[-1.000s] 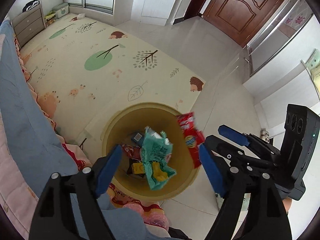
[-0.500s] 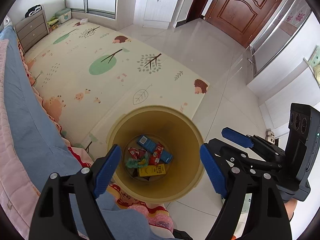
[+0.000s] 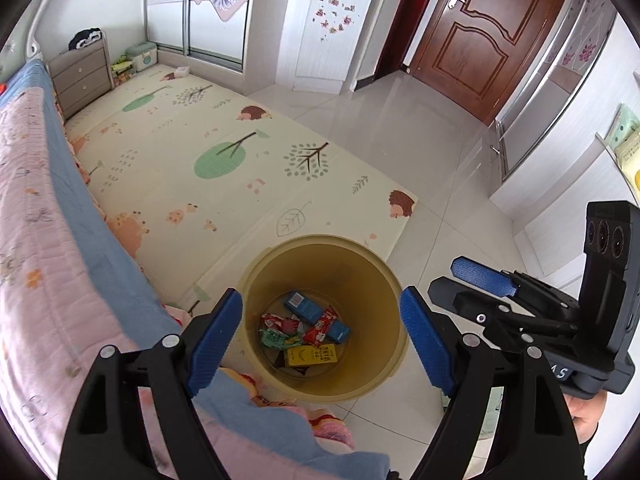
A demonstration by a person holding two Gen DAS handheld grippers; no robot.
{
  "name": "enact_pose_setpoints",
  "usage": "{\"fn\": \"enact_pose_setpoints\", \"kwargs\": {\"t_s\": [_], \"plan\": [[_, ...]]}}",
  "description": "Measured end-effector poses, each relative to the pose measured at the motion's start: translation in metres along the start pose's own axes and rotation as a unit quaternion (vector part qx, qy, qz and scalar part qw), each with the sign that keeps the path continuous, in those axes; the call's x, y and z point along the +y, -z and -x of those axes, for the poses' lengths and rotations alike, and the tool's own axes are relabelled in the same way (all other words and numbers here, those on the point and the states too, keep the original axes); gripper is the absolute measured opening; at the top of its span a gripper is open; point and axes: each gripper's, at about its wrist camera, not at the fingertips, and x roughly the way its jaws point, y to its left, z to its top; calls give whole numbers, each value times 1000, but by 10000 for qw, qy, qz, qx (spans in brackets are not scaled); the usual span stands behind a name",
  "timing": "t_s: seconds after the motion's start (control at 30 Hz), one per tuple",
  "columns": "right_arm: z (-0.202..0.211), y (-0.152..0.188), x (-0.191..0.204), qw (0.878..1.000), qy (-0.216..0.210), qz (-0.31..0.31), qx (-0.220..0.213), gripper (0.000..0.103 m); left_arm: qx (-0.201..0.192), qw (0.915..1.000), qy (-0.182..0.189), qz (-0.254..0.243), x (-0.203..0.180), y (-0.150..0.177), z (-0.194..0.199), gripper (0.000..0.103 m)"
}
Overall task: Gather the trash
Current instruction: 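Move both open tools back to the bed toward the white carton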
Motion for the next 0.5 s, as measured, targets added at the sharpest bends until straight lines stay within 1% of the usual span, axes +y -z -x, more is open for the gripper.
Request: {"fn": "enact_pose_setpoints", "kwargs": {"t_s": [0.1,0.27,0.37,0.5], "plan": [[5,-2,28,9997,-120,214,-65,55,-195,9997,-127,39,14,8,25,81],[6,-4,87,9972,-384,625,-108,55,-575,9969,-507,184,49,28,77,81],[3,-3,125,9943,-596,883,-99,55,-789,9934,-744,378,78,43,111,82],[-4,-1,181,9883,-889,1239,-67,55,-1046,9861,-1090,688,121,69,155,83]]}}
